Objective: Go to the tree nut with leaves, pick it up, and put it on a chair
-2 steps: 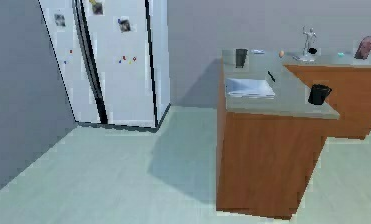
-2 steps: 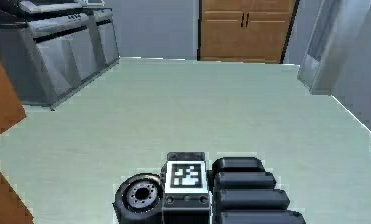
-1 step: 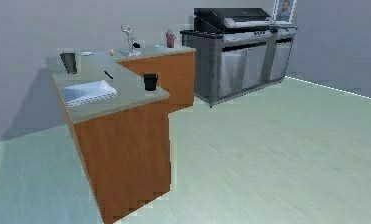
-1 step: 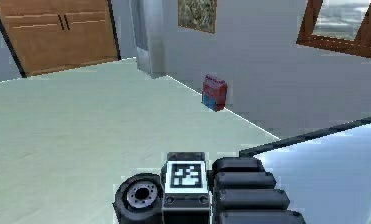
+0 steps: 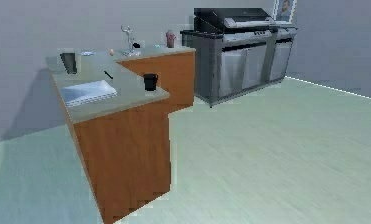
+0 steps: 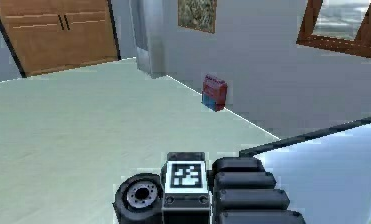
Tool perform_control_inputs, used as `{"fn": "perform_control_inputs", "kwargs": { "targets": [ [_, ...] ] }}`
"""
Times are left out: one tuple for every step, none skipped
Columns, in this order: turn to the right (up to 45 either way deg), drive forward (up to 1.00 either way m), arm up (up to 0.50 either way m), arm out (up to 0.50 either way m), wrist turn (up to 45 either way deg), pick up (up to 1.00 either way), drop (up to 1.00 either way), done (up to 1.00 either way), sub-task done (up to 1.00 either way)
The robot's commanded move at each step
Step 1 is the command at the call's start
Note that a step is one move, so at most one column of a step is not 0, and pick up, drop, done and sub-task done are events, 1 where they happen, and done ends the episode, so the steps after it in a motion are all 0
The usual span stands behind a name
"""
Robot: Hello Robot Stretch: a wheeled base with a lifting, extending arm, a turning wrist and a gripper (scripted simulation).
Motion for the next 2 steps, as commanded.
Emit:
{"fn": "perform_control_inputs", "kwargs": {
  "targets": [
    [-36.0, 0.0, 0.0, 0.0, 0.0, 0.0, 0.0, 0.0, 0.0],
    [0.0, 0.1, 0.0, 0.0, 0.0, 0.0, 0.0, 0.0, 0.0]
  ]
}}
